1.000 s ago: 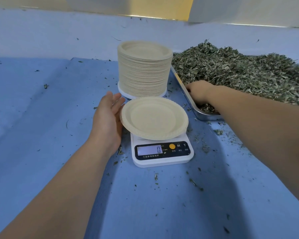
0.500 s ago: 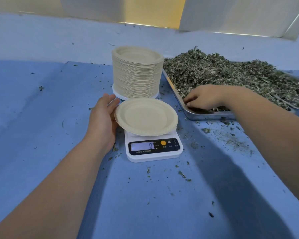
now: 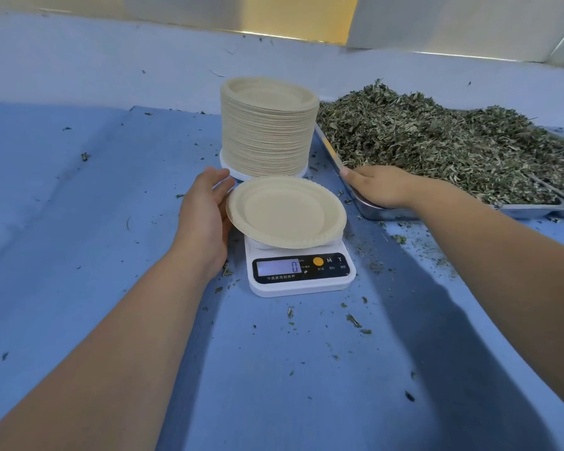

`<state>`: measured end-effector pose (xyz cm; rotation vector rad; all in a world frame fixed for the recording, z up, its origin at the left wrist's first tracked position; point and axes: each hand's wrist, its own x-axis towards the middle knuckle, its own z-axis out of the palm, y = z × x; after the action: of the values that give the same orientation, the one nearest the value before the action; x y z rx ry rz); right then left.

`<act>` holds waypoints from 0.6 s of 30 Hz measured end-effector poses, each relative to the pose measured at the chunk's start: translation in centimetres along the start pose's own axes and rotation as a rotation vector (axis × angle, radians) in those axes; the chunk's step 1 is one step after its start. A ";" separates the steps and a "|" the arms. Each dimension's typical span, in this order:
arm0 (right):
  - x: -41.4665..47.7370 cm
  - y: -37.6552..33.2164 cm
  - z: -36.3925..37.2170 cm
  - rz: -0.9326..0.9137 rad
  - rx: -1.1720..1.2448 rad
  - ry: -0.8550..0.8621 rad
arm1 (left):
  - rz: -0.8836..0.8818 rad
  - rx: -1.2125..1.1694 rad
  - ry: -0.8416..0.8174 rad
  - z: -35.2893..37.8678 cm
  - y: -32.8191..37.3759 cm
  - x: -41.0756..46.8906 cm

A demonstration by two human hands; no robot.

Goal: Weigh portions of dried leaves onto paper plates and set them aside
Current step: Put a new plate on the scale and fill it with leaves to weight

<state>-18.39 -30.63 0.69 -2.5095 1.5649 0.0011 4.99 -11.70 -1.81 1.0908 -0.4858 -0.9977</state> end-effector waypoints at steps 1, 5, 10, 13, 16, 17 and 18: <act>-0.1 0.1 0.1 -0.003 0.005 0.010 | 0.001 0.002 0.002 0.0 0.0 0.1; -0.5 0.4 0.3 -0.042 0.094 0.107 | 0.007 0.005 0.006 0.0 -0.1 0.1; -0.5 0.5 0.2 -0.051 0.181 0.217 | 0.003 0.004 -0.001 0.0 0.1 0.0; -0.4 0.9 0.0 -0.049 0.174 0.369 | 0.000 0.009 -0.002 -0.1 0.1 0.0; -0.3 1.5 -0.2 -0.004 0.258 0.524 | 0.003 0.008 -0.001 -0.1 0.0 0.0; -0.3 1.7 -0.2 0.010 0.260 0.542 | 0.002 0.009 -0.001 -0.1 0.0 0.0; -0.2 1.9 -0.2 0.012 0.250 0.553 | 0.001 0.010 -0.001 -0.1 0.0 0.1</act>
<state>-20.15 -31.27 0.60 -2.4139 1.6248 -0.8958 5.13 -11.69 -1.81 1.0989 -0.4930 -0.9963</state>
